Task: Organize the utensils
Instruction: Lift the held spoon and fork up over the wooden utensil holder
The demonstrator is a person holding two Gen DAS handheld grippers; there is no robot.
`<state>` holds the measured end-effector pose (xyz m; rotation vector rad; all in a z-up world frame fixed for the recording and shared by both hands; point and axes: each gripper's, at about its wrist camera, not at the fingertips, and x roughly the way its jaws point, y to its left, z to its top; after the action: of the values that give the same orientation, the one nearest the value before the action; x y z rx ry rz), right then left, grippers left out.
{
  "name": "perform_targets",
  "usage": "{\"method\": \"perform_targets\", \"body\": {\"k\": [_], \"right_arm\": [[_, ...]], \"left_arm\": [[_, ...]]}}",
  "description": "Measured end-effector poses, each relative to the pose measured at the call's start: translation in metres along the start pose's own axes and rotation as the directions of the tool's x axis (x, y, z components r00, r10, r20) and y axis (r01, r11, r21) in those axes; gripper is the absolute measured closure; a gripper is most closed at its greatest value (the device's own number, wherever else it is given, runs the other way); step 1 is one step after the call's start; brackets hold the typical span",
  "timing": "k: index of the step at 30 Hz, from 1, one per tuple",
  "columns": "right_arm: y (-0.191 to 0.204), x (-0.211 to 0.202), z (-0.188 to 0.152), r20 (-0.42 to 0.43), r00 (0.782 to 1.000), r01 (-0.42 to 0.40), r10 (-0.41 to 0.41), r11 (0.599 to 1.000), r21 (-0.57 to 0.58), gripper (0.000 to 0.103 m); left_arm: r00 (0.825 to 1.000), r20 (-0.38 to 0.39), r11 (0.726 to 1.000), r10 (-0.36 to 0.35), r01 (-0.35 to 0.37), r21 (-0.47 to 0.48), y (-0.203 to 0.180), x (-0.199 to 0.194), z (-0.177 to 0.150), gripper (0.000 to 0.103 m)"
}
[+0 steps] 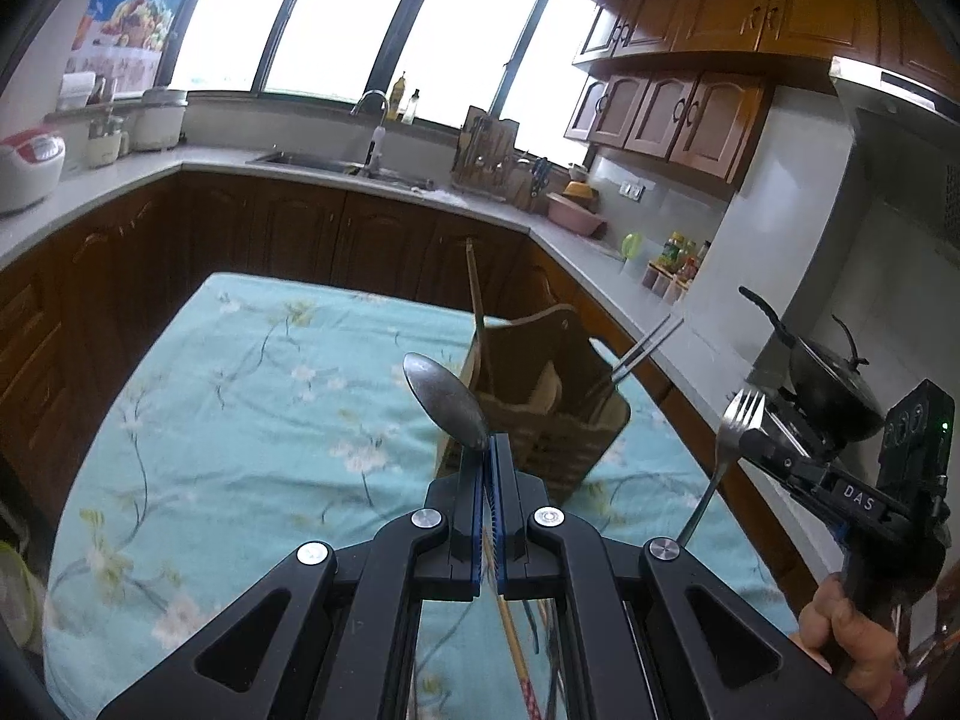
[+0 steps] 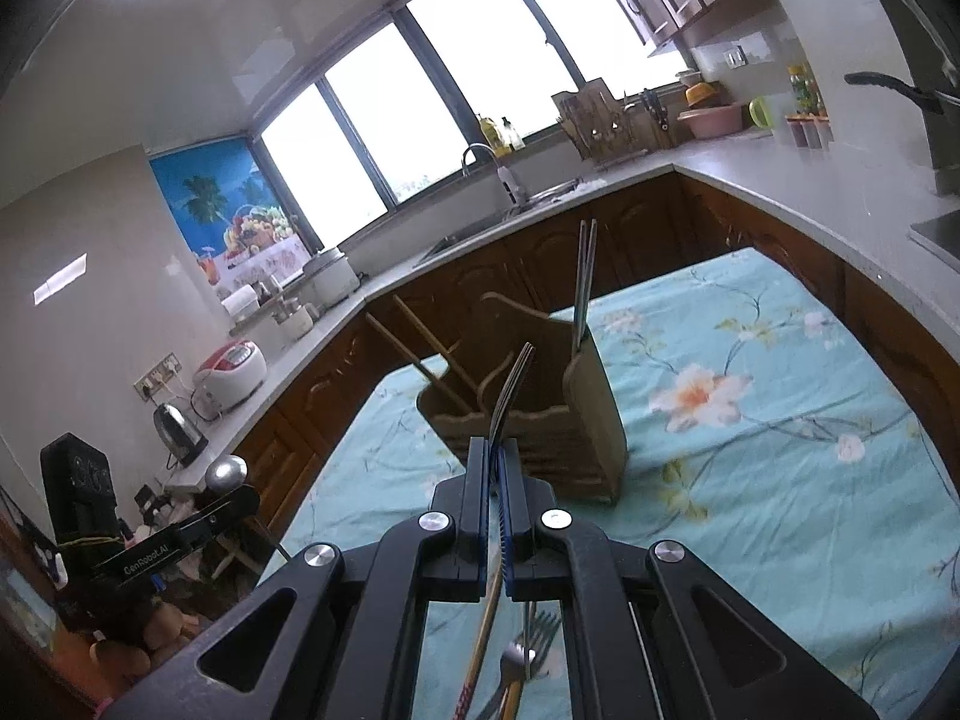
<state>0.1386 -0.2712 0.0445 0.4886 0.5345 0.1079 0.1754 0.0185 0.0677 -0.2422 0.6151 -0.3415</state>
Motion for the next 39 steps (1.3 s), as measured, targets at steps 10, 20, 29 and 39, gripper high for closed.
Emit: {"method": "perform_targets", "body": {"k": [10, 20, 29, 39], "right_arm": [[-0.003, 0.01, 0.036, 0.076, 0.997, -0.013, 0.014, 1.0, -0.01, 0.1], [0.0, 0.029, 0.065, 0.144, 0.99, -0.007, 0.013, 0.999, -0.044, 0.1], [0.004, 0.047, 0.088, 0.215, 0.977, 0.013, 0.007, 0.996, -0.09, 0.1], [0.005, 0.069, 0.081, 0.259, 0.966, 0.044, -0.006, 0.989, -0.139, 0.1]], "left_arm": [[0.997, 0.076, 0.999, -0.008, 0.005, 0.041, -0.006, 0.026, 0.034, 0.102], [0.987, 0.159, 0.997, 0.003, -0.016, 0.08, -0.008, 0.062, 0.055, 0.102], [0.975, 0.221, 0.994, 0.013, -0.036, 0.102, -0.014, 0.103, 0.063, 0.102], [0.979, 0.201, 0.989, 0.046, -0.073, 0.13, -0.024, 0.167, 0.049, 0.102]]}}
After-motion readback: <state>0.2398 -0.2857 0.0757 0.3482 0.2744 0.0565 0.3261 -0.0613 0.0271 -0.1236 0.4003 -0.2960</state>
